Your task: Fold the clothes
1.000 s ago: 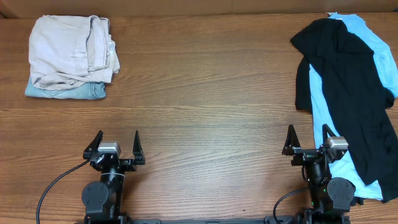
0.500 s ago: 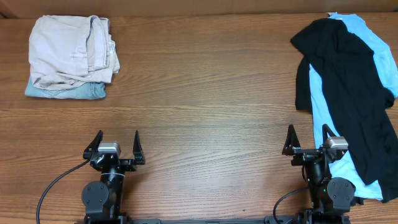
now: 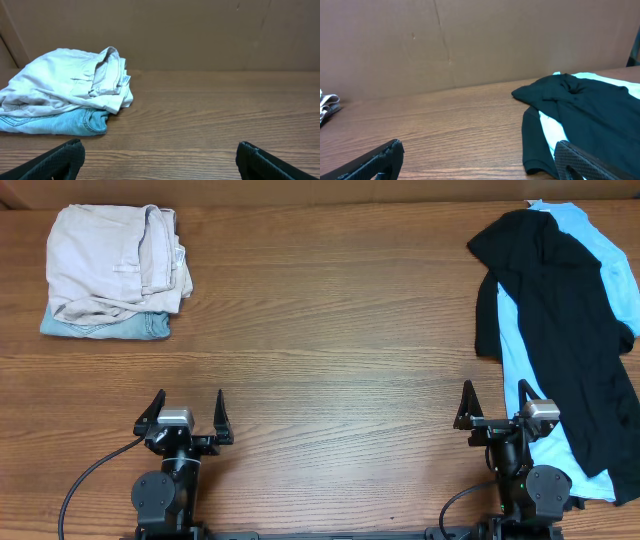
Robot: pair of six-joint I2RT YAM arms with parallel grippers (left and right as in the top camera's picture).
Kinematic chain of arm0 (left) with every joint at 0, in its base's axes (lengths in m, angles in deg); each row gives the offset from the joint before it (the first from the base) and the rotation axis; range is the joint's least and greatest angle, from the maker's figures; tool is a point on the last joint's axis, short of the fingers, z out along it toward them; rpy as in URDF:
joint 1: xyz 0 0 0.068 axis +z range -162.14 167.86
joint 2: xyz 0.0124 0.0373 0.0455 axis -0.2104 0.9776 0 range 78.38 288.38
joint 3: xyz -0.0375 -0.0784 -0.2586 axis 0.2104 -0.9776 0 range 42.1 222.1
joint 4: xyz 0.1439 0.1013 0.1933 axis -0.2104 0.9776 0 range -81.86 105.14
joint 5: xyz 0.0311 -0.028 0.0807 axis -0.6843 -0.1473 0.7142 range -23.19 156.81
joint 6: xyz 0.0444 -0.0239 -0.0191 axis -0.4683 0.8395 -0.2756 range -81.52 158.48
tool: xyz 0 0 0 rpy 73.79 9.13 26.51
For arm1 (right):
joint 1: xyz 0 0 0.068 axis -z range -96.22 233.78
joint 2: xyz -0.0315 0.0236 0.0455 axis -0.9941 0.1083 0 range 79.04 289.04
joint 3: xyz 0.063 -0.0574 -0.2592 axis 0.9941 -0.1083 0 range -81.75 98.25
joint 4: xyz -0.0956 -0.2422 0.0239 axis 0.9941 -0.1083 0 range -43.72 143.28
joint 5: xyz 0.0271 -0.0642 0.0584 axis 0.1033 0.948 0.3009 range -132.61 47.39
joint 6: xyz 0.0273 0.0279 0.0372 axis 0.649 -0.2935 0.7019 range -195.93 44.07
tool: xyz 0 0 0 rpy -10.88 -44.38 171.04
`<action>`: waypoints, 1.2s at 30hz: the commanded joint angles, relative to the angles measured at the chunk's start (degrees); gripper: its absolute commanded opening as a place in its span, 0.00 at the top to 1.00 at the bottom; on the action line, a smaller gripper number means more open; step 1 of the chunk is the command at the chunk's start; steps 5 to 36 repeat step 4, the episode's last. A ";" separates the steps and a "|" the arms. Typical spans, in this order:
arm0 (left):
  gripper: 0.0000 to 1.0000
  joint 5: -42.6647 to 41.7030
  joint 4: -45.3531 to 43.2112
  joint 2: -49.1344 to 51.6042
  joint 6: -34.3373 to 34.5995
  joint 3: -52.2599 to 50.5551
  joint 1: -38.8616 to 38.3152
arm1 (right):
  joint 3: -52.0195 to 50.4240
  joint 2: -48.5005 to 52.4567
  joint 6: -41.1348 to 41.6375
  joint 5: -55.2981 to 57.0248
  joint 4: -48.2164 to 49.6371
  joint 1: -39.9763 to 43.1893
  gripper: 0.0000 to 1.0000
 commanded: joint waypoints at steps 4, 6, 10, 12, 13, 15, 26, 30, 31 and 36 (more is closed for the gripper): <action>0.00 0.83 0.13 -0.57 1.18 -0.22 -0.35 | -0.59 -0.68 0.00 -0.31 0.31 0.17 0.00; 0.00 0.83 0.13 -0.57 1.18 -0.22 -0.35 | -0.59 -0.68 0.00 -0.31 0.31 0.17 0.00; 0.00 0.83 0.13 -0.57 1.18 -0.22 -0.35 | -0.59 -0.68 0.00 -0.31 0.31 0.17 0.00; 0.00 0.83 0.13 -0.57 1.18 -0.22 -0.35 | -0.59 -0.68 0.00 -0.31 0.31 0.17 0.00; 0.00 0.83 0.13 -0.57 1.18 -0.22 -0.35 | -0.59 -0.68 0.00 -0.31 0.31 0.17 0.00; 0.00 0.83 0.13 -0.57 1.18 -0.22 -0.35 | -0.59 -0.68 0.00 -0.31 0.31 0.17 0.00; 0.00 0.83 0.13 -0.57 1.18 -0.22 -0.35 | -0.59 -0.68 0.00 -0.31 0.31 0.17 0.00; 0.00 0.83 0.13 -0.57 1.18 -0.22 -0.35 | -0.59 -0.68 0.00 -0.31 0.31 0.17 0.00; 0.00 0.83 0.13 -0.57 1.18 -0.22 -0.35 | -0.59 -0.68 0.00 -0.31 0.31 0.17 0.00; 0.00 0.83 0.13 -0.57 1.18 -0.22 -0.35 | -0.59 -0.68 0.00 -0.31 0.31 0.17 0.00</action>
